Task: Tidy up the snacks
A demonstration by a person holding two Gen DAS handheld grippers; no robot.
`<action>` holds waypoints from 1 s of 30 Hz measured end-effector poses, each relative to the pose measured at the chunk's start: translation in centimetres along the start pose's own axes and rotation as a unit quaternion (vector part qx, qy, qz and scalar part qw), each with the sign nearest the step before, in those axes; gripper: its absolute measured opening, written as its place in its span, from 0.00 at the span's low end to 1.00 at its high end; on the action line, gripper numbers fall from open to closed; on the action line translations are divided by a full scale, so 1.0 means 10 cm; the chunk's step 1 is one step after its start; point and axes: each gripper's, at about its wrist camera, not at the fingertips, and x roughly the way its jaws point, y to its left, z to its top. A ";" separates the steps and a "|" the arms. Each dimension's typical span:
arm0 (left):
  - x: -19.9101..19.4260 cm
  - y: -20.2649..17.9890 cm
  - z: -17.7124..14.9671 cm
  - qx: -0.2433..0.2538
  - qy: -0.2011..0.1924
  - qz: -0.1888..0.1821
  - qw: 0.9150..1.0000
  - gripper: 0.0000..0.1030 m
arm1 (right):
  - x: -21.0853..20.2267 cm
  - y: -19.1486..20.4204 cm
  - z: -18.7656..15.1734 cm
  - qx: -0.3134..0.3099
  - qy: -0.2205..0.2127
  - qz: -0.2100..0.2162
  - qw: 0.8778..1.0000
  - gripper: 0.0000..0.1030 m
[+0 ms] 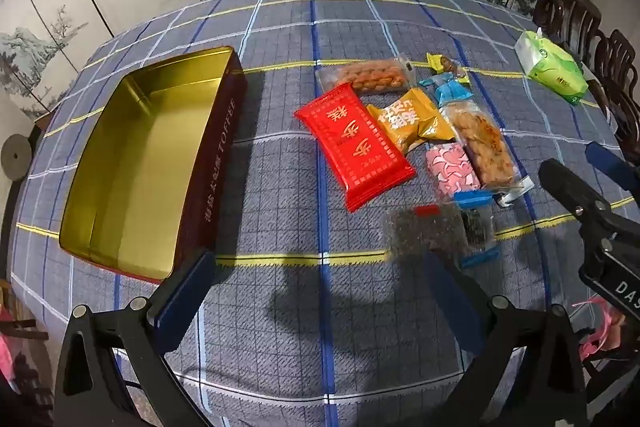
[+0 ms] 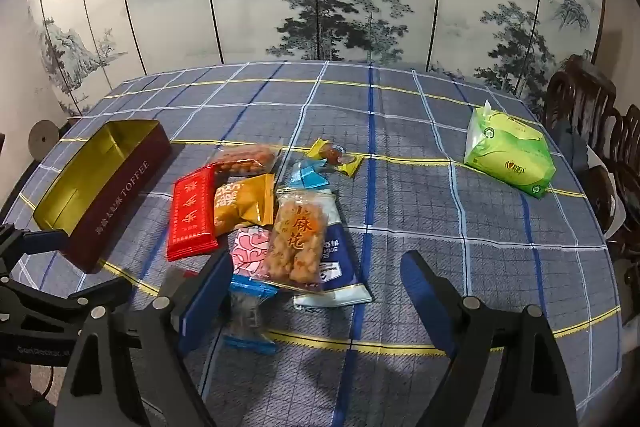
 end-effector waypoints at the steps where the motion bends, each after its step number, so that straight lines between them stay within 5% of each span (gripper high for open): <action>1: 0.00 -0.01 0.00 0.001 0.001 0.000 1.000 0.99 | 0.01 0.01 0.00 0.001 0.000 0.000 1.000 0.85; 30: 0.08 0.06 -0.11 -0.001 0.026 0.000 1.000 0.99 | -0.01 0.16 -0.05 -0.006 0.008 0.010 1.000 0.85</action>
